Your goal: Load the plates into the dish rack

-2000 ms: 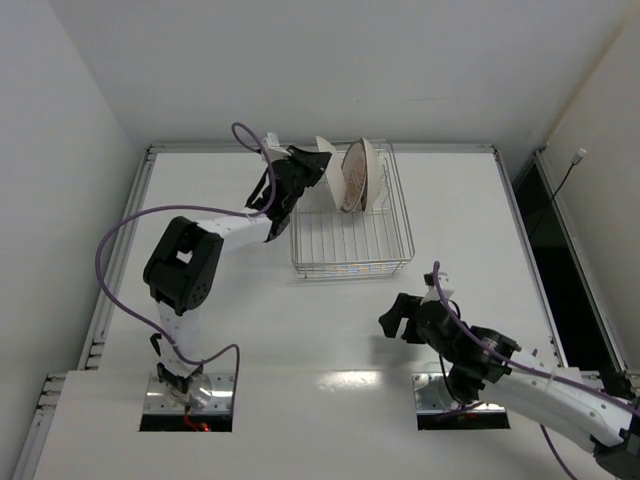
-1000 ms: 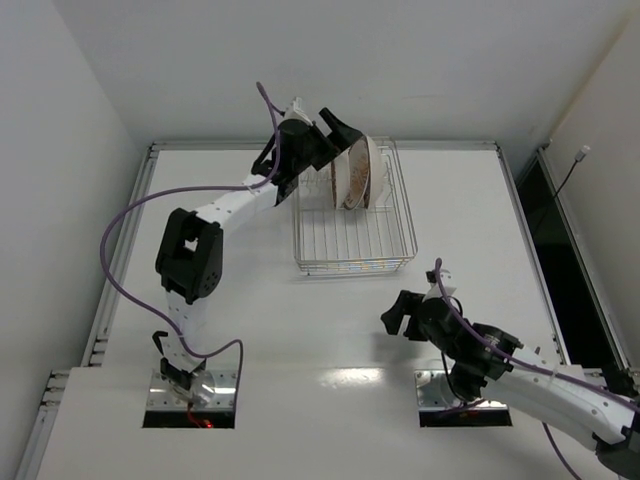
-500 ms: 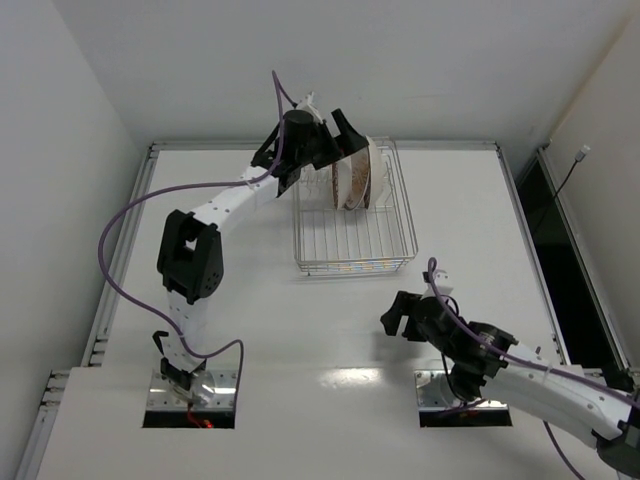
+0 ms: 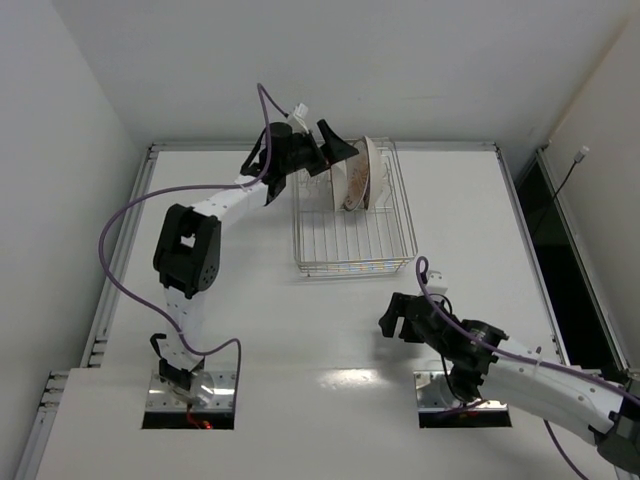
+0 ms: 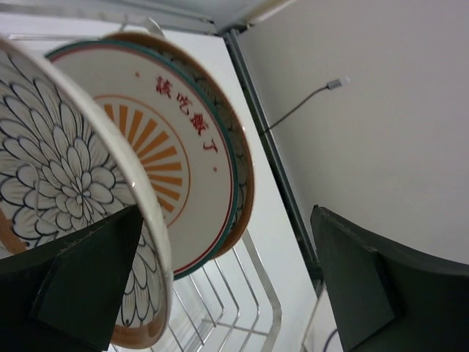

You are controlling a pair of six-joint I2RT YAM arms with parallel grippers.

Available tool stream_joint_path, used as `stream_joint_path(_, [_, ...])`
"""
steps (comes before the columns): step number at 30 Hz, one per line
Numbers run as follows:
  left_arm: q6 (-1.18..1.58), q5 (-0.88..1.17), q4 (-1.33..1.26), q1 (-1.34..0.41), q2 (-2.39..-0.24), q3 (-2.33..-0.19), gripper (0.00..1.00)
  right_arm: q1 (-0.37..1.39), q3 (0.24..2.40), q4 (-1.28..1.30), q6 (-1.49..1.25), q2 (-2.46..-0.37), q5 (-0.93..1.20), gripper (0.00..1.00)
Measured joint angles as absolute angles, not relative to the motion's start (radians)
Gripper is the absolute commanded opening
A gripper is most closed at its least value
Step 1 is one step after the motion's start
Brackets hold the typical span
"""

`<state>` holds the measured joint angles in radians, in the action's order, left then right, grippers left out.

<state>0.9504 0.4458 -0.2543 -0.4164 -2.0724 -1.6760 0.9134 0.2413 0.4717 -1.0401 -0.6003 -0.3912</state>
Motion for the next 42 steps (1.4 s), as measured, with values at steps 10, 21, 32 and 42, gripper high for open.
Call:
stream_joint_path(10, [0.953,0.574,-0.34,-0.401,-2.083,-1.633,1.0,0.905,0.242,0.466,-1.04,-0.604,-0.384,0.76])
stream_joint_path(21, [0.79,0.465,-0.133,-0.403,-2.026,-1.593,1.0,0.898,0.242,0.45,-1.04,-0.604,-0.379,0.76])
stream_joint_path(32, [0.657,0.082,0.138,-0.536,-1.874,-1.626,1.0,0.892,0.242,0.449,-1.039,-0.595,-0.373,0.76])
stream_joint_path(42, [0.529,-0.189,0.243,-0.82,-1.789,-1.61,1.0,0.894,0.345,0.537,-1.031,-0.551,-0.427,0.76])
